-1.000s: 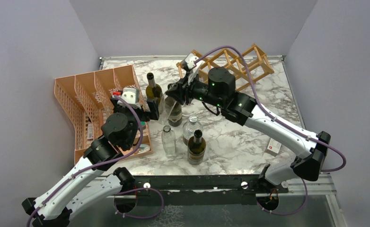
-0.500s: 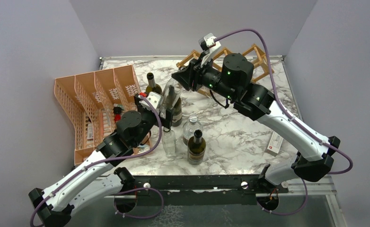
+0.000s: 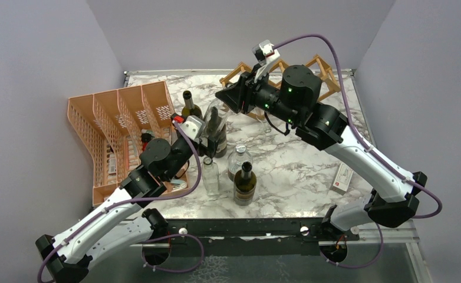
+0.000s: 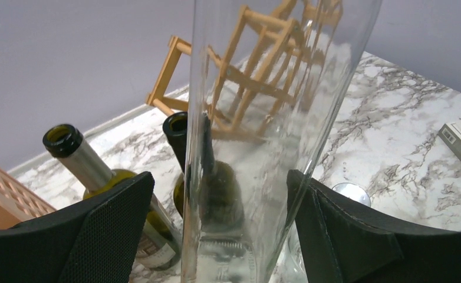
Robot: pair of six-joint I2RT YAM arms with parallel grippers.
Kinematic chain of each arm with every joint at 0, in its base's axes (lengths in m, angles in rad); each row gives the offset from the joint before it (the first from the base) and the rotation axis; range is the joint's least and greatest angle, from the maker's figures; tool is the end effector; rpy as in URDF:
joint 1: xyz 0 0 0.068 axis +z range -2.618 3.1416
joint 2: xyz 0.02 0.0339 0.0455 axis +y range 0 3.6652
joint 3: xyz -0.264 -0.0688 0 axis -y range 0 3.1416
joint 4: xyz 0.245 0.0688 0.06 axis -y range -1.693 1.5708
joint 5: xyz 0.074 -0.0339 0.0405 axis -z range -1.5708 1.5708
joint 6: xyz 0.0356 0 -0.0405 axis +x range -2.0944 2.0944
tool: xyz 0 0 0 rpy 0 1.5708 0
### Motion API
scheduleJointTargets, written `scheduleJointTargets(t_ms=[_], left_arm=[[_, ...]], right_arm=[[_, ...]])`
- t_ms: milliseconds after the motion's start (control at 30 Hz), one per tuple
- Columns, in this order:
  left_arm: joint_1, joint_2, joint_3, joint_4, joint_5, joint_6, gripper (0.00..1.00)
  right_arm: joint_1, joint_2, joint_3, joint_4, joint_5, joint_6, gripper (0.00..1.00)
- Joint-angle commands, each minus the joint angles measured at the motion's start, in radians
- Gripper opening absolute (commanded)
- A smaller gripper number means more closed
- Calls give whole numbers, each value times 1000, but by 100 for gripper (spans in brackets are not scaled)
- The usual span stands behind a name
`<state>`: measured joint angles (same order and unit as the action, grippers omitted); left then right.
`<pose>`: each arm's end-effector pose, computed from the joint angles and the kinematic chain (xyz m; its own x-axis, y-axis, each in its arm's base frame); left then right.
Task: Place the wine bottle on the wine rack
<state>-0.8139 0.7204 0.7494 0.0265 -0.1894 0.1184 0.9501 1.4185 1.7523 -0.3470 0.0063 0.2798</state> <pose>0.1240 -0.1216 0.3608 0.1069 0.0558 -0.9927 0.5763 0.8101 0.1076 0.1755 0.2450 0.5100 -0.2310 0.1517 -0.9610 -0.7762 0.5669 0.2761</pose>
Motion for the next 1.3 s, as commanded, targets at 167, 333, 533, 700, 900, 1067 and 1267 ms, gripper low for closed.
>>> scheduleJointTargets(t_ms=[167, 333, 533, 700, 900, 1067, 1267], left_arm=[[-1, 43, 32, 67, 48, 55, 89], [-1, 61, 58, 44, 67, 82, 87], [-1, 71, 107, 33, 82, 118, 4], [0, 77, 175, 14, 215, 229, 0], [-2, 116, 245, 10, 323, 508, 0], [-1, 170, 274, 48, 376, 746, 0], [-1, 256, 286, 242, 382, 939, 0]], right_arm=[[7, -99, -43, 75, -69, 58, 1], [7, -119, -59, 72, -71, 64, 1], [6, -142, -76, 24, -68, 62, 6], [7, -195, -107, -45, -41, 18, 52], [8, -295, -116, -140, 1, -57, 74], [7, -361, -67, -208, 23, -100, 76], [6, -406, -33, -246, 98, -125, 78]])
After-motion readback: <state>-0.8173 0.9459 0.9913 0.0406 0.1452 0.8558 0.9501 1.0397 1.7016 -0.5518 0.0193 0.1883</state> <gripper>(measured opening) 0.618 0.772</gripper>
